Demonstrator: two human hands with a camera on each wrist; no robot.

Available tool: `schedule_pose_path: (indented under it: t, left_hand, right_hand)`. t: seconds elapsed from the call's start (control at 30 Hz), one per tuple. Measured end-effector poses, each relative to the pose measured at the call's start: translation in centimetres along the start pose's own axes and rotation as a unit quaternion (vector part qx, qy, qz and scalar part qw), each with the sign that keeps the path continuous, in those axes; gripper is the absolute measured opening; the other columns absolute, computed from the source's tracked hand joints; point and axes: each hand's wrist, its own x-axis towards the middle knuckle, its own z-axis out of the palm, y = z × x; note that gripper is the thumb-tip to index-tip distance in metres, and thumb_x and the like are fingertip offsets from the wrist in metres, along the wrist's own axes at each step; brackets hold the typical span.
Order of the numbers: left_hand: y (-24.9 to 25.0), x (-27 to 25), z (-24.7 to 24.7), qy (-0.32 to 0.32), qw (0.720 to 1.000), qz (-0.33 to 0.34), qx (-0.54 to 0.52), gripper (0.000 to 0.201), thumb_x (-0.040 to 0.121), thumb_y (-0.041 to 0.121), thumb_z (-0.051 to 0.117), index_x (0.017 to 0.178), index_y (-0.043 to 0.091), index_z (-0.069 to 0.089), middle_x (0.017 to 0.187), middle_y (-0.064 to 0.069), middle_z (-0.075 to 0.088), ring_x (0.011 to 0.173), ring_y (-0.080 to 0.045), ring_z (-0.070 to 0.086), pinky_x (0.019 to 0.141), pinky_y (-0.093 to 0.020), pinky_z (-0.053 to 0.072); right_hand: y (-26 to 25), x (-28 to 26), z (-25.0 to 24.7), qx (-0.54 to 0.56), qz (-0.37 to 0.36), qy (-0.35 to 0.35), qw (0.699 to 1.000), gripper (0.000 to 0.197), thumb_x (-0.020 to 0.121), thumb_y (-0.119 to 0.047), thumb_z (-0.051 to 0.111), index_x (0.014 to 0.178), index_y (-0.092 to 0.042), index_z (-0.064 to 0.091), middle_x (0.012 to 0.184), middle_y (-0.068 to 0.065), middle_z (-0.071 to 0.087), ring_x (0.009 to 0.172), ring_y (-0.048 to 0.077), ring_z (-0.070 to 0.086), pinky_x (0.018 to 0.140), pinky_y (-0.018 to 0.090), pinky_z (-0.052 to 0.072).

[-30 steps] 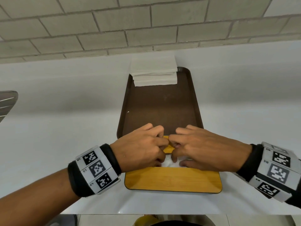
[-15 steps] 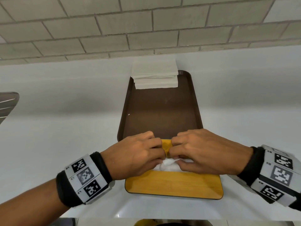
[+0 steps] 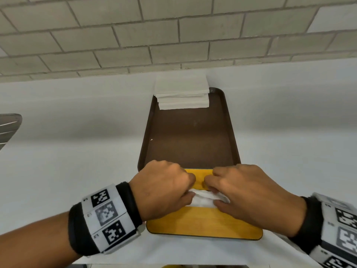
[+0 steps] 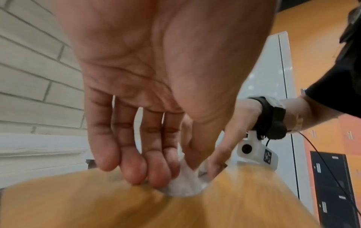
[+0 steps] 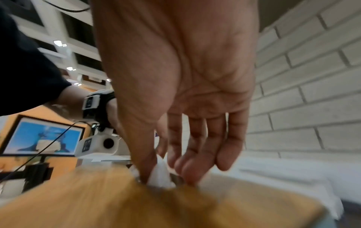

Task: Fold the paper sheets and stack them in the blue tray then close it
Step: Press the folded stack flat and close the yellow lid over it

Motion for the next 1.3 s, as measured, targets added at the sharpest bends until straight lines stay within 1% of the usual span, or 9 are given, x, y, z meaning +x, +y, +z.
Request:
schedule_pose_path:
  t: [0.07,0.13,0.27,0.4,0.6,0.83,0.97,1.13,1.3]
  left_hand:
    - [0.0,0.0,-0.5,0.002,1.000,-0.013,-0.004,0.039,0.089,0.054,0.015,0.078,0.029,0.043,0.077,0.005,0.065,0.067,-0.020,0.062,0.055,-0.027,0.035]
    - [-0.1,0.0,-0.7,0.001,1.000,-0.016,0.007,0.041,0.090,0.052,0.021,0.073,0.027,0.049,0.068,0.006,0.063,0.057,-0.018,0.059,0.049,-0.026,0.034]
    - [0.1,-0.1,-0.3,0.020,0.997,-0.017,0.077,0.043,0.091,0.048,0.037,0.060,0.026,0.057,0.050,0.008,0.054,0.040,-0.013,0.050,0.040,-0.021,0.023]
    - [0.5,-0.7,0.4,-0.018,0.995,-0.042,0.089,0.047,0.084,0.056,0.039,0.055,0.023,0.056,0.047,0.005,0.054,0.039,-0.018,0.053,0.044,-0.023,0.020]
    - [0.6,-0.4,-1.2,-0.067,0.995,-0.060,0.049,0.034,0.103,0.048,0.032,0.083,0.026,0.048,0.087,0.003,0.061,0.081,-0.024,0.064,0.064,-0.030,0.039]
    - [0.2,-0.3,-1.7,-0.079,0.992,-0.073,0.061,0.043,0.102,0.059,0.029,0.087,0.026,0.051,0.087,0.005,0.062,0.073,-0.016,0.054,0.063,-0.029,0.037]
    - [0.6,-1.8,-0.5,-0.078,0.992,-0.041,0.094,0.063,0.087,0.063,0.005,0.080,0.021,0.052,0.082,0.003,0.067,0.069,-0.020,0.061,0.059,-0.028,0.030]
    - [0.2,-1.1,-2.1,-0.118,0.989,-0.073,0.056,0.043,0.102,0.053,0.032,0.087,0.022,0.057,0.081,0.001,0.056,0.075,-0.023,0.057,0.066,-0.029,0.037]
    - [-0.7,-0.2,-3.2,-0.124,0.986,-0.109,0.010,0.041,0.098,0.048,0.047,0.085,0.015,0.065,0.077,0.001,0.064,0.069,-0.017,0.059,0.060,-0.027,0.042]
  right_hand:
    - [0.1,-0.3,-0.2,-0.023,0.003,-0.003,1.000,0.010,0.070,-0.035,0.061,0.071,-0.032,0.051,0.064,-0.011,0.051,0.047,0.013,0.045,0.039,0.020,0.026]
    - [0.2,-0.3,-0.4,-0.003,0.011,0.001,1.000,0.008,0.088,-0.029,0.052,0.082,-0.031,0.047,0.077,-0.010,0.046,0.060,0.014,0.042,0.047,0.019,0.022]
    - [0.0,-0.2,-0.7,0.023,0.023,0.042,0.999,0.017,0.101,-0.028,0.034,0.107,-0.031,0.050,0.100,-0.010,0.051,0.079,0.016,0.052,0.061,0.026,0.038]
    - [-0.1,0.2,0.0,0.022,0.033,0.039,0.998,0.015,0.101,-0.030,0.037,0.107,-0.031,0.051,0.098,-0.009,0.054,0.072,0.017,0.052,0.059,0.029,0.039]
    - [-0.3,-0.8,-0.1,-0.006,0.045,-0.004,0.999,0.012,0.100,-0.036,0.038,0.108,-0.031,0.044,0.106,-0.005,0.055,0.077,0.018,0.045,0.064,0.031,0.035]
    - [-0.1,0.3,0.1,0.012,0.036,0.020,0.999,0.023,0.102,-0.022,0.033,0.118,-0.028,0.049,0.107,-0.006,0.056,0.076,0.018,0.050,0.059,0.028,0.036]
    - [0.0,-1.1,-0.1,0.012,0.069,0.020,0.997,0.018,0.103,-0.042,0.027,0.113,-0.034,0.040,0.107,-0.011,0.050,0.082,0.016,0.054,0.067,0.031,0.042]
    - [0.0,-1.7,-0.3,-0.018,0.078,0.023,0.996,0.026,0.072,-0.038,0.066,0.071,-0.031,0.041,0.060,-0.011,0.047,0.046,0.014,0.029,0.042,0.020,0.008]
    - [-0.5,-0.3,-0.9,0.035,0.066,0.042,0.996,0.010,0.098,-0.030,0.034,0.089,-0.030,0.039,0.087,-0.008,0.047,0.068,0.015,0.044,0.051,0.020,0.023]
